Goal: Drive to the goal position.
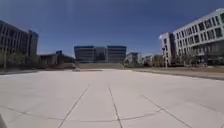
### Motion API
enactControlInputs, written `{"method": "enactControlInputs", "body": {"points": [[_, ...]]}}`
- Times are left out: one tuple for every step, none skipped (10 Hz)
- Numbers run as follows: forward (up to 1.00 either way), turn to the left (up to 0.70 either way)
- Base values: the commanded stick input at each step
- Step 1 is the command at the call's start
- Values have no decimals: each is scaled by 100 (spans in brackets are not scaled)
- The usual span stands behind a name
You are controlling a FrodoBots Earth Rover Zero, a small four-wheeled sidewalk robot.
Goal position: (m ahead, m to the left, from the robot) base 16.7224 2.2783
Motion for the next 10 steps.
{"method": "enactControlInputs", "body": {"points": [[70,0],[70,0],[70,0],[70,0],[70,0],[70,0],[70,0],[70,0],[70,0],[70,0]]}}
